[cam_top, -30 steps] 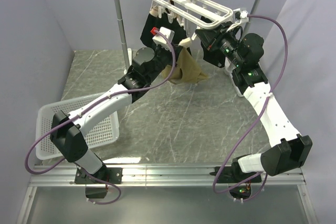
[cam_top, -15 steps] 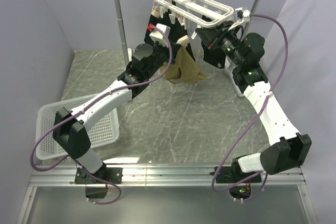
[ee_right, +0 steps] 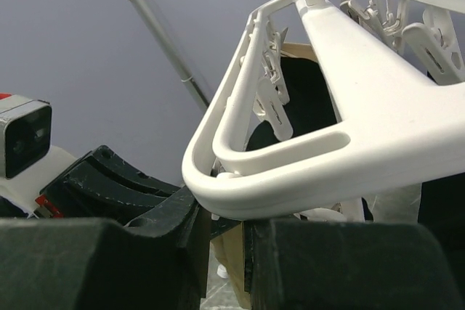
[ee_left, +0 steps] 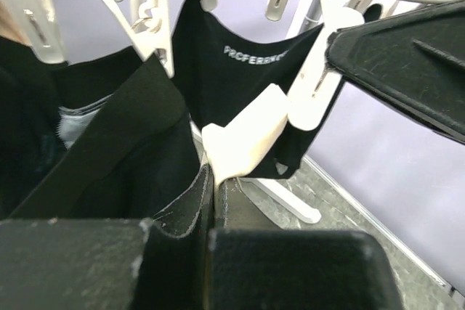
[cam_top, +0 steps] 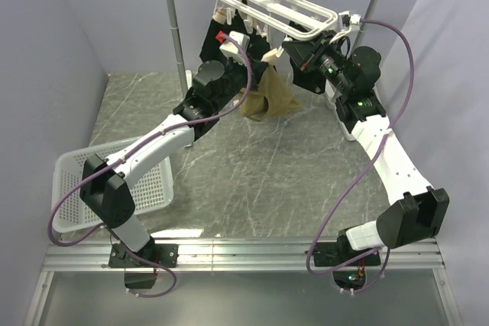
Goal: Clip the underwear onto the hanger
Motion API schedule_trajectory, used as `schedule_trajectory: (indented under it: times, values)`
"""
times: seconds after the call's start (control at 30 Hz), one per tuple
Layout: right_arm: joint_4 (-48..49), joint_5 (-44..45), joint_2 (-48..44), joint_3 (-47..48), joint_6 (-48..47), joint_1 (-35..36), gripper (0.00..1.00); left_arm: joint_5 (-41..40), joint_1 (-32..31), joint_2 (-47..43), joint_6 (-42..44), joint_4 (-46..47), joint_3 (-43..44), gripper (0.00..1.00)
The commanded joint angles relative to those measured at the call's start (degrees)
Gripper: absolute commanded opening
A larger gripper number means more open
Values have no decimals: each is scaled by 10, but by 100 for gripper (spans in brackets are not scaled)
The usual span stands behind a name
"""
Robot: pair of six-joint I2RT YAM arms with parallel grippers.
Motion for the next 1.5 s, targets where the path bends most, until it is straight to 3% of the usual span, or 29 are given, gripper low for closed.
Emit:
schedule_trajectory:
  times: [0.0,1.13,1.33,1.47]
  values:
    - [22,-18,6,22,15,-3,0,21,0,1,-17,34,33,0]
    - [37,-44,33,44,55,-9,0,66,0,28,-55,46,61,0]
    - [28,-41,37,53,53,-9,12,69,0,27,-56,53,61,0]
    - [22,-34,39,58,49,-9,15,71,-1,24,-53,59,61,0]
